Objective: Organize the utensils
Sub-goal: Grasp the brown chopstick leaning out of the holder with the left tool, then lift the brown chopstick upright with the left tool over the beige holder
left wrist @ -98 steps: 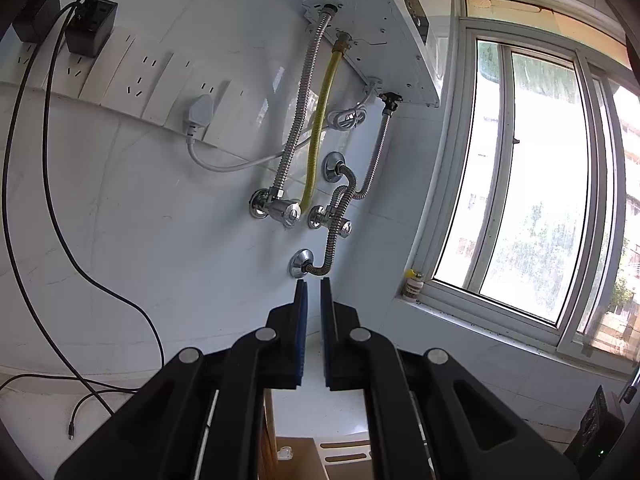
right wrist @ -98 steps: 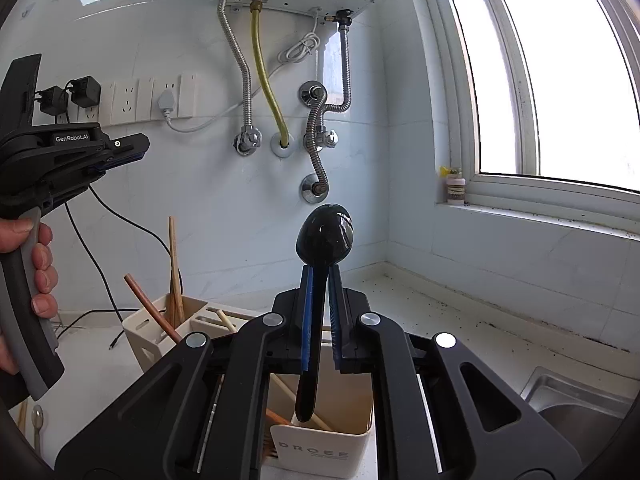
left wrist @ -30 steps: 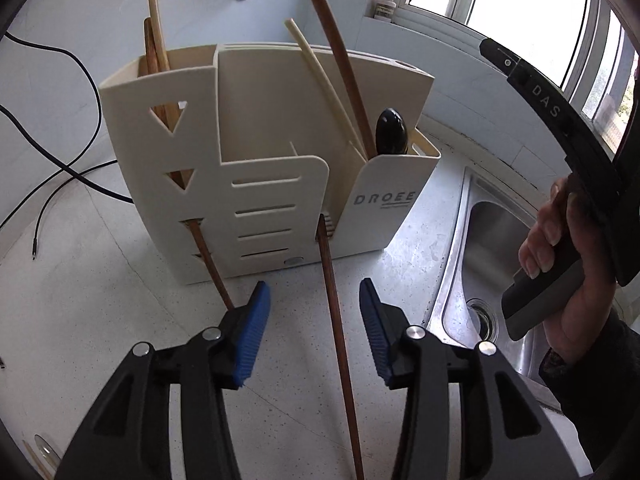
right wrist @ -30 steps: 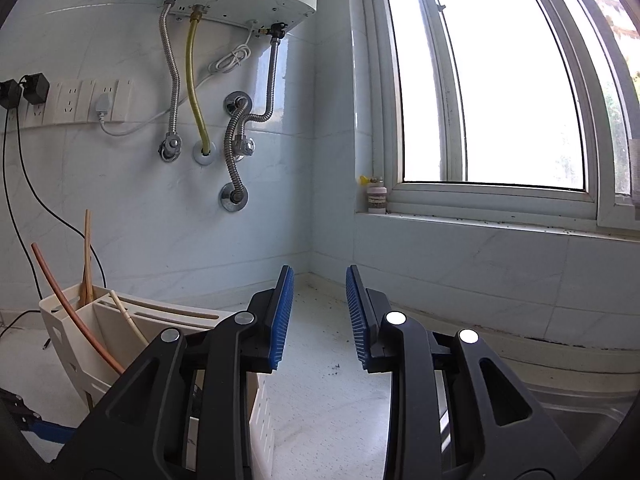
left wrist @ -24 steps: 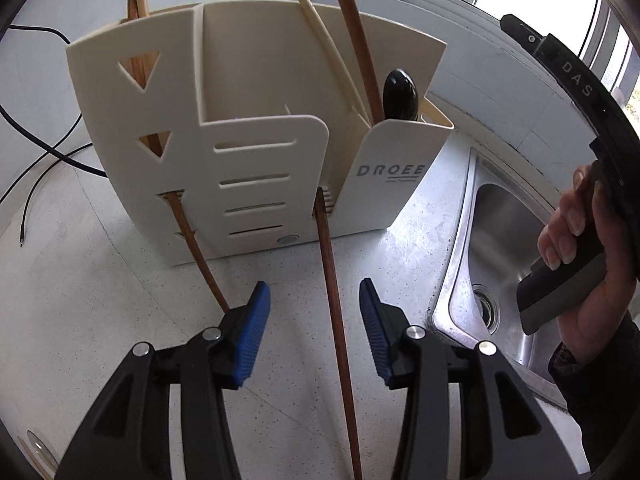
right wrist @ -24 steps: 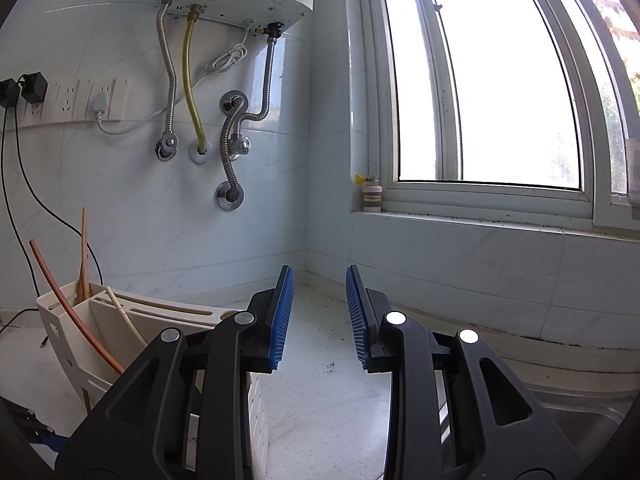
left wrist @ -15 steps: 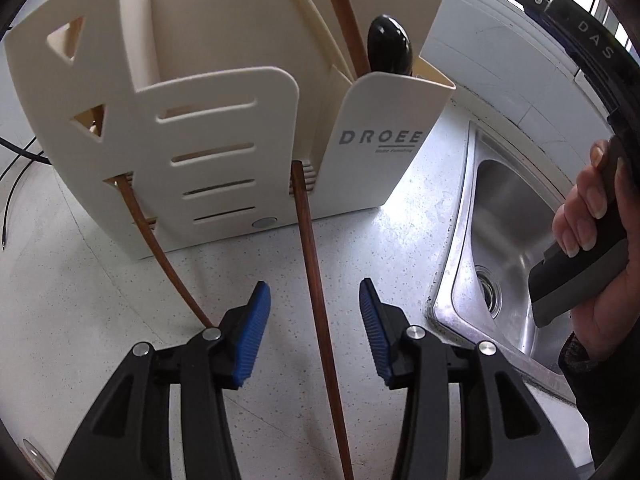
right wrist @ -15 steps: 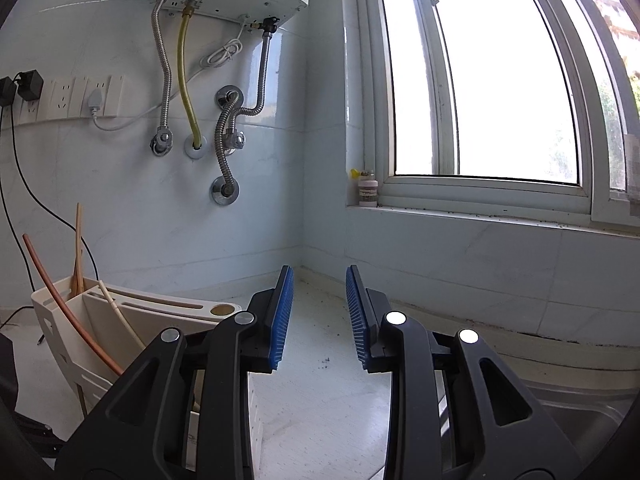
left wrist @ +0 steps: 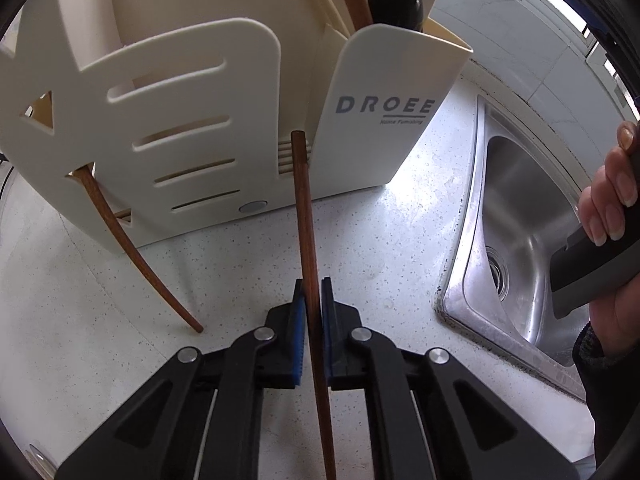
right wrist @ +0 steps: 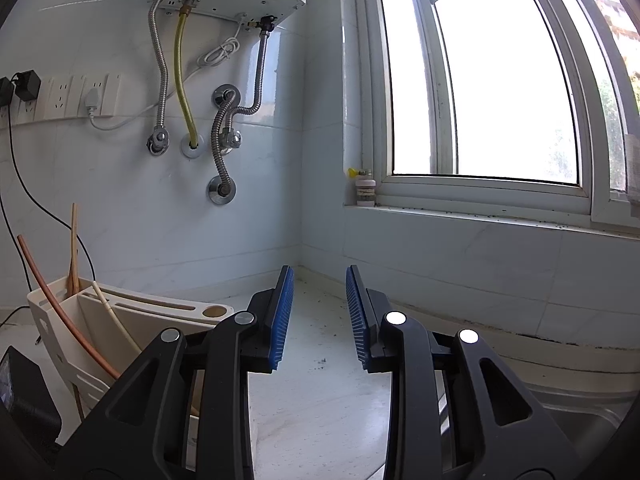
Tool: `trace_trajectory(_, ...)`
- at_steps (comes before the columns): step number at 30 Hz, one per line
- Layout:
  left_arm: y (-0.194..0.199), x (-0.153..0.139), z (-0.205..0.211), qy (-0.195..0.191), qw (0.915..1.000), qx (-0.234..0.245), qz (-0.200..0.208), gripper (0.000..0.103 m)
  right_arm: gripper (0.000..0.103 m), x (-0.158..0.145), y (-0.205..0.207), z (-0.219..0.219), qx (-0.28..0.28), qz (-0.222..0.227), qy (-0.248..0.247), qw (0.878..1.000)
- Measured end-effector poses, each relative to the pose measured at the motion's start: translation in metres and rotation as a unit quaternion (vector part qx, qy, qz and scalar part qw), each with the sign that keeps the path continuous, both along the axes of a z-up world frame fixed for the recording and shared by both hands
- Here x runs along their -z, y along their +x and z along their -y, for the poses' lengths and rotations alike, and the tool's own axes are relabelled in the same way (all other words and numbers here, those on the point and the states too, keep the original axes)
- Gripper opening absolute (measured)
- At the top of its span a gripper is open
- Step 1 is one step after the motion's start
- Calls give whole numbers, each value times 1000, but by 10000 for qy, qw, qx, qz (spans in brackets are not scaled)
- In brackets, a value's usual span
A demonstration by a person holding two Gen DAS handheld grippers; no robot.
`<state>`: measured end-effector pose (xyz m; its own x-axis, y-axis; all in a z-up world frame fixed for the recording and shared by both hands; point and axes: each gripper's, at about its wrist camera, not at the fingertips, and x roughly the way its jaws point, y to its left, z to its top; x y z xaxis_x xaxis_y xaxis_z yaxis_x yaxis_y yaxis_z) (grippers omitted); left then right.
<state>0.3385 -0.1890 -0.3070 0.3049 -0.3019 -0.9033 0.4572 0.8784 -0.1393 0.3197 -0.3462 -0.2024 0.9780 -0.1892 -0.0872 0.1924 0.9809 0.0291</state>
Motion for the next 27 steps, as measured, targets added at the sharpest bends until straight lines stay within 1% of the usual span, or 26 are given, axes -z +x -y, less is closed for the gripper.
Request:
trace_trajectory(2, -1, -3, -5, -49, 10000, -45, 19, 6, 26, 1, 0, 0, -3, -8, 20, 10000)
trace_trajectory(4, -1, -5, -7, -92, 9999, -47, -54, 6, 26, 1, 2, 0, -20, -39, 15, 10000)
trace_trajectory(14, -11, -33, -26, -272, 9993, -210, 142, 6, 26, -6, -2, -3, -80, 24, 55, 9999)
trace_trajectory(21, -22, -54, -35, -395, 9987, -182, 274, 6, 26, -16, -9, -6, -115, 76, -1, 9999)
trace_trajectory(27, -34, -70, -36, -509, 9981, -45, 351, 6, 28, -22, -14, -5, -51, 81, 44, 9999)
